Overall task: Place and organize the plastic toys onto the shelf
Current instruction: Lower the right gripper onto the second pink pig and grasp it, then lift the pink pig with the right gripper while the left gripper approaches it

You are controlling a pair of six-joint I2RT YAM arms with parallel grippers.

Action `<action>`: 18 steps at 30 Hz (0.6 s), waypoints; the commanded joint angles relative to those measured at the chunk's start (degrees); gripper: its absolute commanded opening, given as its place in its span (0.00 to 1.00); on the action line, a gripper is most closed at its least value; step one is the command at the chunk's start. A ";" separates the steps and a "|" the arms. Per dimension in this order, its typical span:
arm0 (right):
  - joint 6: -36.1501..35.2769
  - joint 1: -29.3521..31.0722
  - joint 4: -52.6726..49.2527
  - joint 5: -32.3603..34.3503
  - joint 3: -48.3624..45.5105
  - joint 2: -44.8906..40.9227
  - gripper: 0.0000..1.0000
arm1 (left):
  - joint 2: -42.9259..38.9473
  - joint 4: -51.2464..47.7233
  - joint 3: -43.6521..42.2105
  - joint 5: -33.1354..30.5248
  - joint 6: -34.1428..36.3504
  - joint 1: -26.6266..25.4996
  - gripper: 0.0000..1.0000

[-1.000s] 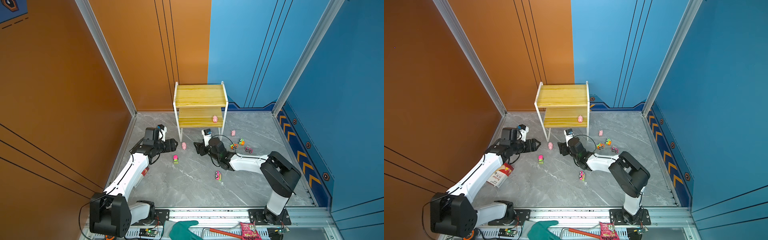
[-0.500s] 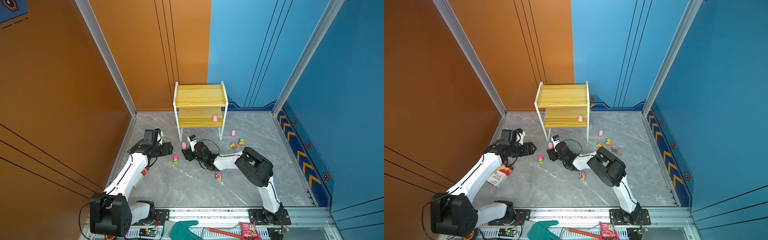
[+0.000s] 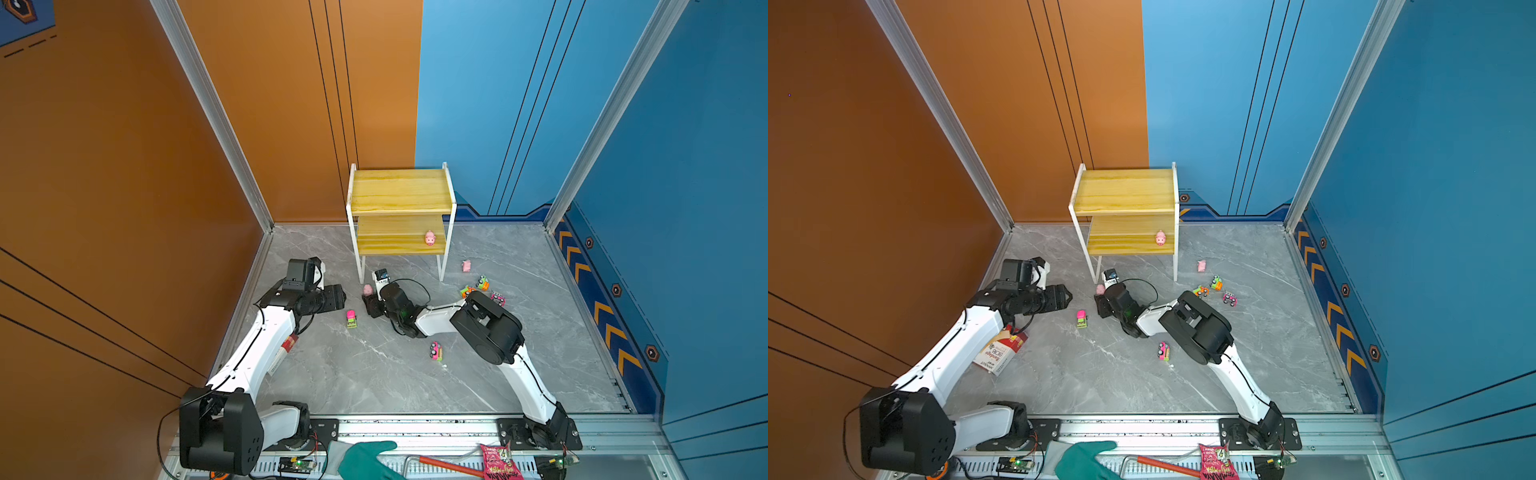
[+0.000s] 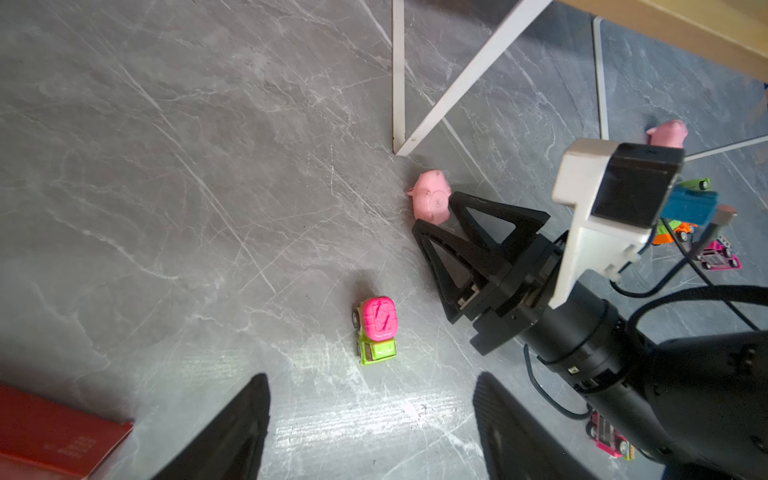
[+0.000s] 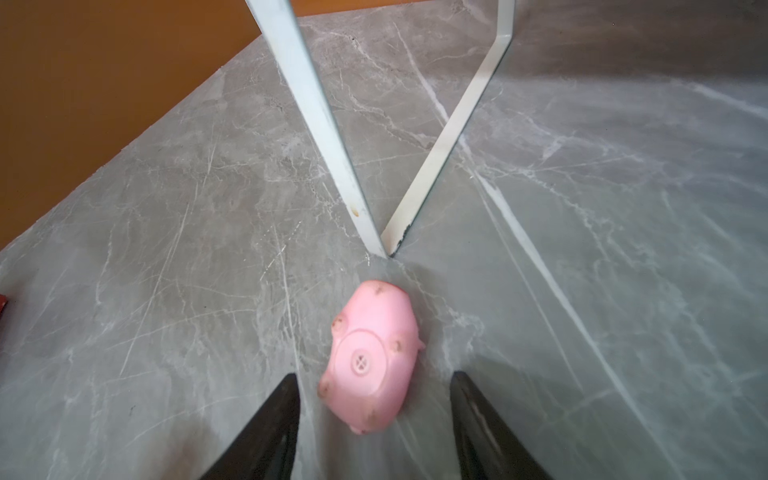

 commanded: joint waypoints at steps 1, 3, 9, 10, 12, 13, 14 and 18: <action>0.93 -0.25 -0.59 1.72 2.13 1.40 0.52 | -0.88 0.21 -0.95 1.51 0.48 0.42 0.78; 1.29 -0.49 -1.06 1.42 2.61 1.59 0.48 | -0.78 0.38 -0.76 1.66 0.39 0.41 0.79; 1.49 -0.55 -1.14 1.25 2.64 1.52 0.31 | -0.85 0.86 -0.90 1.64 0.12 0.55 0.78; 1.42 -0.55 -0.35 1.08 2.10 1.26 0.29 | -0.93 0.84 -0.92 1.73 0.12 0.51 0.78; 1.18 -0.54 1.33 1.03 0.52 0.05 0.26 | -1.18 0.99 -1.08 1.94 0.11 0.51 0.78; 1.02 -0.52 1.93 0.93 -0.26 -0.61 0.25 | -1.35 1.01 -1.14 1.93 0.12 0.52 0.78; 0.81 -0.43 2.71 0.85 -1.30 -1.44 0.23 | -1.45 1.01 -1.10 1.94 0.12 0.60 0.78; 0.37 -0.43 4.73 0.32 -5.55 -5.55 0.20 | -1.73 1.01 -1.14 1.96 0.30 0.60 0.78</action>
